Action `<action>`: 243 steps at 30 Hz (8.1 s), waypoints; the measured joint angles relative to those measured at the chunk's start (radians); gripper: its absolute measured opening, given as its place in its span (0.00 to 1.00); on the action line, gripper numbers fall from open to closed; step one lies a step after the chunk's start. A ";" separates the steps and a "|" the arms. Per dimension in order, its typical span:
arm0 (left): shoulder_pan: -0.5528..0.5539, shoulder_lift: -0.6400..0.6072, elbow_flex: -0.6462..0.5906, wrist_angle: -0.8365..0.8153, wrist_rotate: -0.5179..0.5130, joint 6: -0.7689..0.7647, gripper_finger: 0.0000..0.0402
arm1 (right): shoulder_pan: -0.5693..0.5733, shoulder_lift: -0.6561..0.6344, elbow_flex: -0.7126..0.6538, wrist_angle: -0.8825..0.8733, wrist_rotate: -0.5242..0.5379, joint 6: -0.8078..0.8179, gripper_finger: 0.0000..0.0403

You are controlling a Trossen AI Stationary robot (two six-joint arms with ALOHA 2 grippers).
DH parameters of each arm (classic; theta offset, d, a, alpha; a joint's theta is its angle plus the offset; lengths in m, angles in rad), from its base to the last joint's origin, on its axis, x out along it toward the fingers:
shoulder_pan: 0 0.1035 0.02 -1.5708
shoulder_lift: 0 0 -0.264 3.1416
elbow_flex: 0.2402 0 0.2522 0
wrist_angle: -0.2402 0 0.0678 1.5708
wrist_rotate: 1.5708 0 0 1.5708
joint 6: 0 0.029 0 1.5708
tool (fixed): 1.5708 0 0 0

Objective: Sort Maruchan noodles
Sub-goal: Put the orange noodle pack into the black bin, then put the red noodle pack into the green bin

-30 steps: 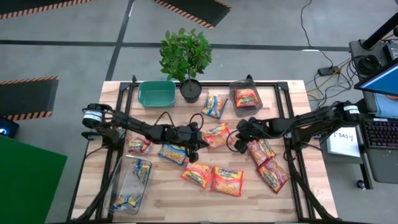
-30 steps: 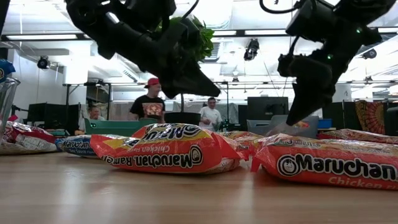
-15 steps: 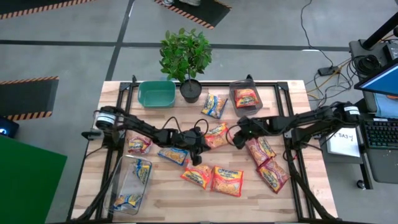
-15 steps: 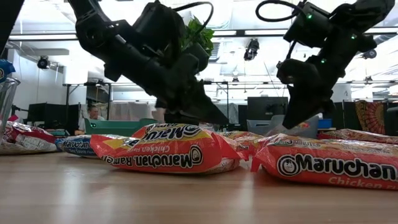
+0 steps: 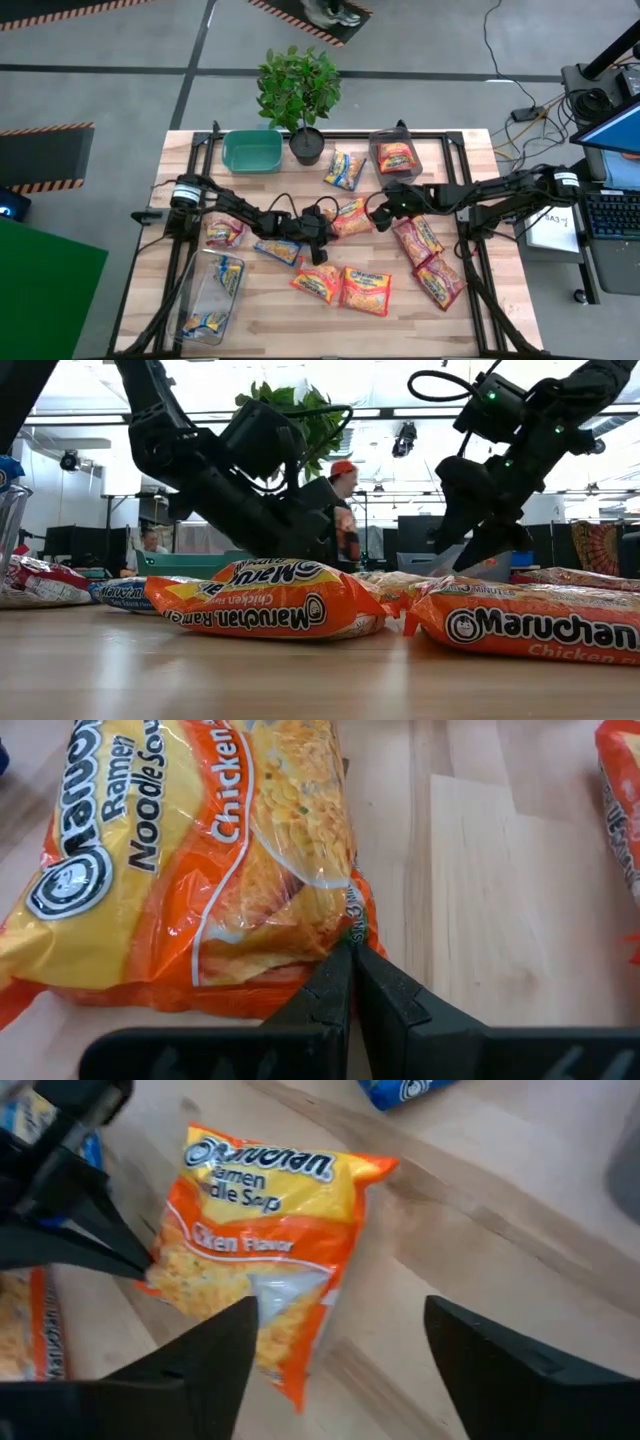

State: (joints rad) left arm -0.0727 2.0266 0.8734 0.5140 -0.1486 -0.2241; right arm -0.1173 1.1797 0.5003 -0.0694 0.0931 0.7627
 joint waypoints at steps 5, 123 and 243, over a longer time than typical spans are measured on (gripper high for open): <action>0.001 0.006 0.000 -0.008 -0.001 -0.003 0.00 | 0.000 0.023 -0.049 0.108 0.003 0.050 0.76; -0.011 -0.541 -0.013 -0.456 0.024 0.320 0.00 | -0.669 0.381 0.754 -0.754 -0.104 -0.599 0.08; -0.012 -0.541 -0.018 -0.435 0.026 0.111 0.00 | 0.140 0.086 0.269 -0.207 -0.015 -0.257 0.03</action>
State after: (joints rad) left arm -0.0845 1.4853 0.8558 0.0790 -0.1230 -0.1132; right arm 0.0226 1.2662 0.7697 -0.2768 0.0779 0.5057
